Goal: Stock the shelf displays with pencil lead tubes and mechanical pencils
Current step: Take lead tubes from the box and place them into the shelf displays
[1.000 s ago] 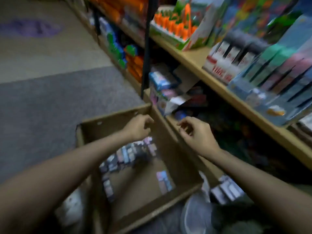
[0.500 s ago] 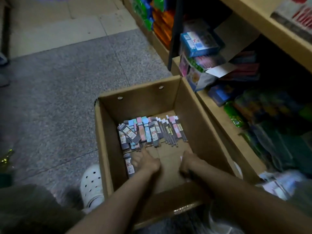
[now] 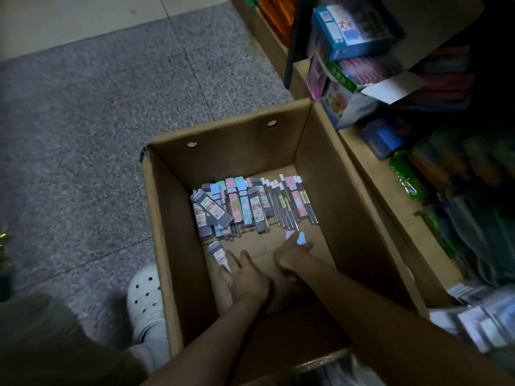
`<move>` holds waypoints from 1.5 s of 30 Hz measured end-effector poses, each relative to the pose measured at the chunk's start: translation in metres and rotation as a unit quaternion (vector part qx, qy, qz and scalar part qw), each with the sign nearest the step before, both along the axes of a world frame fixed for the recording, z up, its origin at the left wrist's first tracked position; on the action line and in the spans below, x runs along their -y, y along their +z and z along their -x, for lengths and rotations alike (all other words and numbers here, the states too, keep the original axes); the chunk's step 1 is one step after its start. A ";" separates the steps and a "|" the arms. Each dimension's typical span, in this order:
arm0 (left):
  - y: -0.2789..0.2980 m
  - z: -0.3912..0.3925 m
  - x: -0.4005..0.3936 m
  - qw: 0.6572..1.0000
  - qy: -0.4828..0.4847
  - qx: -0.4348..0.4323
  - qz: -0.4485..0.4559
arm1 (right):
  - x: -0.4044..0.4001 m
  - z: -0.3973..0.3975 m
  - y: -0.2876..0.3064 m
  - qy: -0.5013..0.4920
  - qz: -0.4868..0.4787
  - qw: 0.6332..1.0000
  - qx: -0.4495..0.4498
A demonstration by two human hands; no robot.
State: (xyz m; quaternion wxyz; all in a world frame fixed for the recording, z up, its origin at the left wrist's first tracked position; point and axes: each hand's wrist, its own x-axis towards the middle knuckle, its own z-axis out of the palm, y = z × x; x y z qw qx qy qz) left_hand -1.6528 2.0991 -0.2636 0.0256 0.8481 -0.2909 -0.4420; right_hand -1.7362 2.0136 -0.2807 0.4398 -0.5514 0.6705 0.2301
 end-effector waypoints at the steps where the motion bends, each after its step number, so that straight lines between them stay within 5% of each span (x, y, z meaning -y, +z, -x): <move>1: 0.000 -0.001 0.000 0.999 -0.010 -0.013 0.029 | 0.004 0.003 0.007 -0.008 -0.008 1.000 0.022; 6: 0.016 -0.007 0.002 0.992 -0.073 -0.060 0.081 | 0.022 0.036 0.057 0.225 -0.020 0.973 0.043; 12: 0.042 0.005 -0.021 0.903 -0.286 -0.281 -0.156 | -0.004 0.070 0.102 0.439 -0.207 0.874 -0.031; 18: 0.034 0.008 -0.043 0.908 -0.217 -0.301 -0.195 | -0.019 0.096 0.107 0.404 -0.231 0.885 -0.024; 22: 0.023 -0.003 -0.029 0.977 -0.175 -0.116 -0.031 | -0.013 0.090 0.095 0.340 -0.075 0.937 0.033; 25: 0.018 -0.014 -0.015 0.995 -0.070 -0.061 -0.023 | -0.006 0.077 0.076 0.299 -0.031 0.953 0.041; 28: 0.006 -0.020 -0.007 0.997 -0.032 -0.042 -0.048 | -0.009 0.056 0.048 0.272 -0.035 0.961 0.030; 33: -0.016 -0.011 -0.009 0.992 -0.119 -0.023 -0.026 | -0.025 0.029 0.002 0.232 -0.048 0.972 0.005; 37: -0.021 -0.004 -0.008 0.983 -0.178 -0.044 0.034 | -0.022 0.027 -0.008 0.315 -0.007 0.949 -0.017; 40: -0.011 -0.010 0.003 0.980 -0.053 -0.051 0.185 | -0.014 0.032 -0.007 0.306 0.007 0.952 -0.004; 42: 0.000 -0.018 0.013 0.959 0.030 0.017 0.280 | -0.011 0.034 -0.004 0.256 0.049 0.965 0.027; 45: 0.008 -0.035 0.037 0.947 0.087 0.083 0.299 | -0.007 0.033 0.000 0.168 0.155 0.970 0.078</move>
